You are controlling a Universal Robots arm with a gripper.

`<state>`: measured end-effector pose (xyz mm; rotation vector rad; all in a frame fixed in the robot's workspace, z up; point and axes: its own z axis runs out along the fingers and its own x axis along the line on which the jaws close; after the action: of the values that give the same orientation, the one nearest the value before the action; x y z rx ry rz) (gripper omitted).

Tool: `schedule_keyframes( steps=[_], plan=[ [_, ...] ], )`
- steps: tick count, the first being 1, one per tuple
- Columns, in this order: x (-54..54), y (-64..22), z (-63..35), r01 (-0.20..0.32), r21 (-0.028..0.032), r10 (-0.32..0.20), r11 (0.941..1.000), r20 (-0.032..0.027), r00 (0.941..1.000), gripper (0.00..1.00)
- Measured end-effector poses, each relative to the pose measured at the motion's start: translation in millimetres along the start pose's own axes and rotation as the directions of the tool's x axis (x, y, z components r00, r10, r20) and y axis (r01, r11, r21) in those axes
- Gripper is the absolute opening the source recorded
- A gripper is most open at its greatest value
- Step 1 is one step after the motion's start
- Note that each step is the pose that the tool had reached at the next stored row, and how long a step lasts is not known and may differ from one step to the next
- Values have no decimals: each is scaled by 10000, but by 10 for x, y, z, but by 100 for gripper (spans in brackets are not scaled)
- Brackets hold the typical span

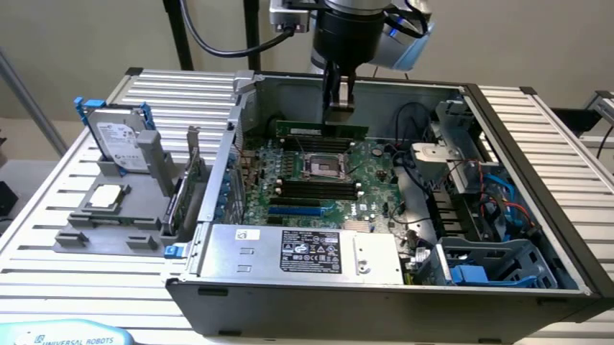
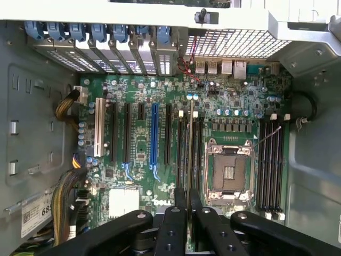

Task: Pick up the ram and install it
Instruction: 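Insert the ram into the slot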

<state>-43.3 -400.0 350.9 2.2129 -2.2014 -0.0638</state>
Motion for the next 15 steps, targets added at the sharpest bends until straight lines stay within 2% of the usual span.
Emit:
schedule_keyframes(
  steps=[15],
  plan=[
    [-130, -10, 275, -140, 2, 140, 9999, 6, 9999, 14]
  ],
)
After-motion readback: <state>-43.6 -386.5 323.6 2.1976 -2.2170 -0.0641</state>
